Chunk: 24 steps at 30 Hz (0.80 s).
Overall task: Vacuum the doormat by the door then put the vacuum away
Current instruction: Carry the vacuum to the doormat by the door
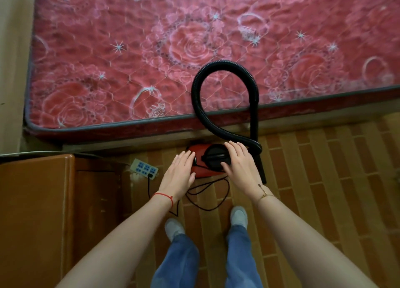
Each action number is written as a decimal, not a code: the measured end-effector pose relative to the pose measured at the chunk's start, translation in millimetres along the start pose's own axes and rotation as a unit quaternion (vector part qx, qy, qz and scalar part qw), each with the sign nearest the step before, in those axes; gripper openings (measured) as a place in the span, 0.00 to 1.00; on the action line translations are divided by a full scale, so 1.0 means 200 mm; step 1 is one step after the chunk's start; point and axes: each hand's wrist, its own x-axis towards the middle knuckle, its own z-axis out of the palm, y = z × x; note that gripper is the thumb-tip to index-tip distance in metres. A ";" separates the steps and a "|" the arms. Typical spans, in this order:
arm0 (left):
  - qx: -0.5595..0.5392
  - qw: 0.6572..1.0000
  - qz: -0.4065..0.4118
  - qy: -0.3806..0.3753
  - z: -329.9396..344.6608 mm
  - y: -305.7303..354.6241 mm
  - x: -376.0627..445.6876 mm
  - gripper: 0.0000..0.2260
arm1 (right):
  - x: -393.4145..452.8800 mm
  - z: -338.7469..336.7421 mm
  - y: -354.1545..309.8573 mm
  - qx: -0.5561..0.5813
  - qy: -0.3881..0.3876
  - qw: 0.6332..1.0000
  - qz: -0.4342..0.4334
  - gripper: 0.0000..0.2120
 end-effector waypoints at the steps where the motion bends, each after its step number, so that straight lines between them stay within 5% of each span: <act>1: 0.001 1.000 -0.003 0.001 0.01 0.04 0.03 0.28 | 0.00 -0.01 0.06 0.005 0.001 1.000 0.005 0.30; 12: 0.005 0.999 -0.044 0.000 0.30 0.36 0.37 0.27 | 0.23 0.05 0.69 0.041 -0.007 0.998 0.044 0.42; 24: 0.013 0.996 -0.052 -0.067 0.91 0.28 0.79 0.27 | 0.58 0.54 0.99 0.095 -0.074 0.989 0.081 0.61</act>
